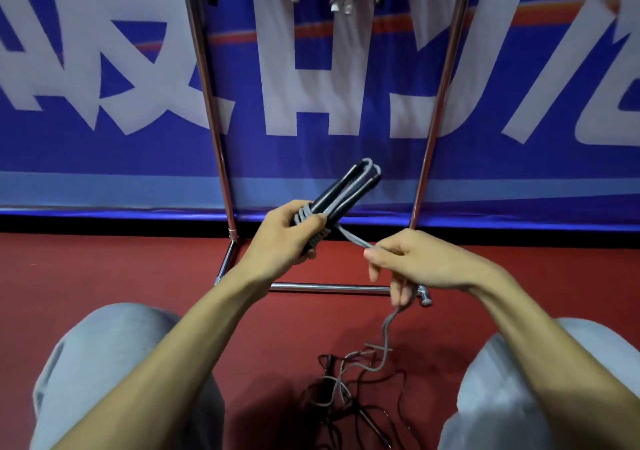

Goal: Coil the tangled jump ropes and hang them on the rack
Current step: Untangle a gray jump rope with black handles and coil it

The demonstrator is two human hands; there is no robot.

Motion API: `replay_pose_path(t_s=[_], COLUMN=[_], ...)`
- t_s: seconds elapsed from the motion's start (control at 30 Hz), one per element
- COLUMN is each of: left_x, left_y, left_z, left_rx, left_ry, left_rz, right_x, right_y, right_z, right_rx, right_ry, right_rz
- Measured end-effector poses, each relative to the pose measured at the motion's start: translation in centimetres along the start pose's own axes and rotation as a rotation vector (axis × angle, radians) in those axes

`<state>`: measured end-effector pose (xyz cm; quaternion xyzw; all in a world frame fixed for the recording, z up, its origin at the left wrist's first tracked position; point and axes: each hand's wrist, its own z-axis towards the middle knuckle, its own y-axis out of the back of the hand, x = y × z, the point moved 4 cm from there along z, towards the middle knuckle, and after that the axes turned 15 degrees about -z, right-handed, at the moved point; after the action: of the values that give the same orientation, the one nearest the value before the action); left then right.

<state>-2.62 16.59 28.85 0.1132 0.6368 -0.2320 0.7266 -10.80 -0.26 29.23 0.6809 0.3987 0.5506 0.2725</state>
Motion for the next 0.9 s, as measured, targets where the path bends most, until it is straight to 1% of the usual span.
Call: replay_pose_path(t_s=[0.13, 0.23, 0.3, 0.4, 0.47, 0.53, 0.6, 0.67, 0.73, 0.83, 0.9], left_x=[0.6, 0.8, 1.1, 2.1, 2.8, 3.3, 3.5, 3.5, 3.3, 3.0, 2.6], left_y=[0.5, 0.9, 0.9, 0.6, 0.0, -0.6, -1.2, -2.0, -2.8, -3.2, -3.4], left_z=[0.5, 0.8, 1.0, 0.9, 0.7, 0.3, 0.0, -0.3, -0.6, -1.2, -1.9], left_rx=[0.013, 0.001, -0.002, 0.059, 0.173, 0.285, 0.345, 0.407, 0.453, 0.451, 0.462], left_ry=[-0.042, -0.114, -0.179, -0.164, -0.138, -0.124, -0.119, -0.158, -0.189, -0.212, -0.265], left_rz=[0.225, 0.504, 0.679, 0.844, 0.922, 0.955, 1.006, 1.057, 1.063, 1.146, 1.122], right_x=[-0.1, -0.3, -0.1, 0.8, 1.3, 1.1, 0.8, 0.5, 0.1, -0.5, -1.1], right_y=[0.1, 0.4, 0.2, -0.1, 0.0, 0.4, 1.1, 1.8, 2.4, 2.7, 2.8], right_z=[-0.6, -0.6, -0.5, -0.8, -0.8, -0.7, -0.8, -1.1, -1.1, -0.9, -0.6], right_rx=[0.034, -0.009, -0.003, -0.001, -0.075, -0.201, -0.347, -0.496, -0.61, -0.685, -0.682], right_ry=[0.043, 0.053, 0.082, 0.178, 0.256, 0.274, 0.241, 0.199, 0.153, 0.056, -0.027], right_rz=[-0.306, -0.366, -0.412, -0.469, -0.516, -0.549, -0.547, -0.519, -0.463, -0.388, -0.331])
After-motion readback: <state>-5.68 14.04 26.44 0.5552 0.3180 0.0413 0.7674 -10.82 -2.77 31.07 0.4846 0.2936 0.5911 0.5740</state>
